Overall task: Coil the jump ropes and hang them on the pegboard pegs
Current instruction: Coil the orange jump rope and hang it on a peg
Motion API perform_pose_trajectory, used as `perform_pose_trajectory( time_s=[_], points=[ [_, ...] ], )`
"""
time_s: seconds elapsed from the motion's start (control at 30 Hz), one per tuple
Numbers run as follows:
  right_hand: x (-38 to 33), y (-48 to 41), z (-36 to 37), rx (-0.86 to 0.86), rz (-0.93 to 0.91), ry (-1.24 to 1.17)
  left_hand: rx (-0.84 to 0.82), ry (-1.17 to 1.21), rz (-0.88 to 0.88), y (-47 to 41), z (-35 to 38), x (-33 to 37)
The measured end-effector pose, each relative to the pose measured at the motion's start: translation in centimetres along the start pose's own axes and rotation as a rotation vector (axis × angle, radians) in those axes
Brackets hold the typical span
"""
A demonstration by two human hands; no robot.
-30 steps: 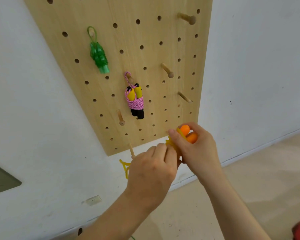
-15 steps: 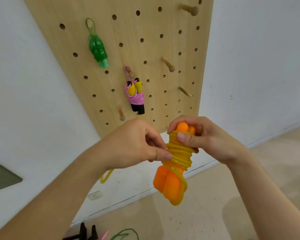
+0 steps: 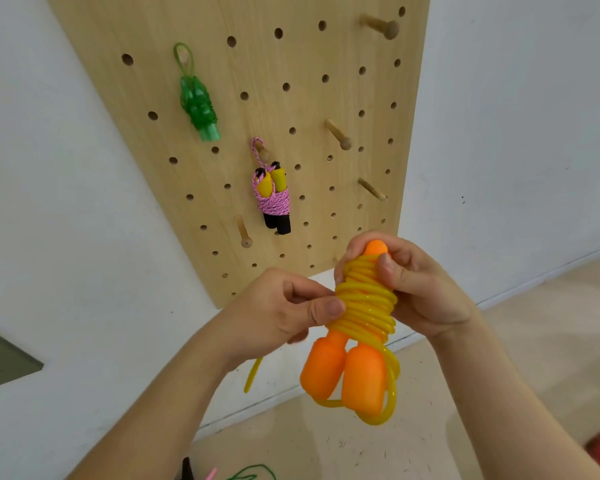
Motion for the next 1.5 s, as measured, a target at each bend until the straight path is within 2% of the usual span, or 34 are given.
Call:
perform_pose_trajectory(
  time_s=[0.07, 0.1, 0.17, 0.2, 0.23, 0.27, 0.33, 0.37, 0.43, 0.5, 0.57, 0.7, 0.77, 0.87, 0.97, 1.1, 1.17, 1.27, 1.33, 1.4, 1.43, 1.5],
  points=[
    [0.8, -0.3, 1.0, -0.046, -0.005, -0.072, -0.155, 0.202, -0.004, -0.2, 1.7, -1.3],
    [1.1, -0.4, 1.1, -0.031, 0.024, -0.046, -0.151, 0.280, 0.012, -0.1, 1.8, -1.6],
    [1.1, -0.4, -0.1, 0.102, 0.138, 0.190, -0.001, 0.272, 0.020, 0.1, 0.4, -2.1],
    [0.6, -0.1, -1.2, 0.205, 0.217, 0.363, 0.123, 0.171, 0.011, 0.4, -0.9, -2.3],
    [-0.1, 0.5, -2.2, 0.324, 0.295, 0.524, 0.271, -0.006, -0.001, 1.0, -2.4, -2.2],
    [-0.8, 1.2, -2.8, 0.434, 0.346, 0.633, 0.428, -0.321, -0.020, 1.8, -3.7, -1.9],
    [-0.7, 2.0, -2.7, 0.568, 0.411, 0.649, 0.645, -1.061, -0.041, 2.6, -3.6, -0.1],
    [0.1, 2.0, -1.8, 0.580, 0.434, 0.612, 0.665, -1.237, -0.017, 2.4, -2.4, 0.3],
    [2.2, 1.9, -0.5, 0.620, 0.462, 0.612, 0.606, -1.357, 0.027, 1.5, 0.3, 0.4],
    [3.0, 2.4, -0.7, 0.733, 0.410, 0.660, 0.582, -1.359, 0.024, 0.8, 1.6, -0.1],
    [2.8, 3.1, -1.8, 0.773, 0.372, 0.649, 0.547, -1.263, -0.016, 0.7, 1.6, -0.5],
    [2.3, 3.3, -3.2, 0.585, 0.343, 0.639, 0.291, -0.730, -0.136, 0.7, 0.1, -2.9],
    [2.1, 2.9, -2.9, 0.468, 0.293, 0.574, 0.252, -0.590, -0.125, 1.1, -0.3, -2.6],
    [2.1, 2.4, -2.6, 0.377, 0.238, 0.526, 0.259, -0.654, -0.150, 1.5, -0.8, -1.4],
    [1.5, 2.2, -2.4, 0.323, 0.165, 0.438, 0.370, -0.834, -0.191, 2.0, -2.0, -0.3],
    [1.0, 1.9, -2.1, 0.209, 0.117, 0.280, 0.447, -0.686, -0.118, 2.0, -3.1, -0.7],
    [0.8, 1.3, -1.5, 0.121, 0.093, 0.193, 0.342, -0.464, -0.171, 1.3, -3.3, -2.3],
    [0.8, 0.5, -0.3, 0.004, 0.068, 0.023, 0.021, -0.061, -0.151, 0.1, -0.9, -3.6],
    [1.2, 0.4, 0.0, 0.014, 0.078, -0.072, 0.002, 0.033, -0.136, 0.3, -0.5, -3.5],
    [2.3, 0.6, -1.0, 0.122, 0.157, -0.013, 0.150, -0.057, -0.148, 0.8, -2.1, -3.1],
    [2.5, 1.2, -1.9, 0.227, 0.231, 0.154, 0.235, -0.226, -0.173, 1.1, -3.2, -2.6],
    [0.8, 3.0, -2.9, 0.474, 0.351, 0.629, 0.325, -0.844, -0.291, 1.7, -4.4, -1.2]
  ],
)
Point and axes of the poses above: each hand's wrist, its own y-axis away from the middle knuckle, its own z-axis out of the palm, x = y × z, the point moved 10 cm from there along -y, towards the middle knuckle, and after that the axes turned 11 degrees about -x, right-handed, at the moved point
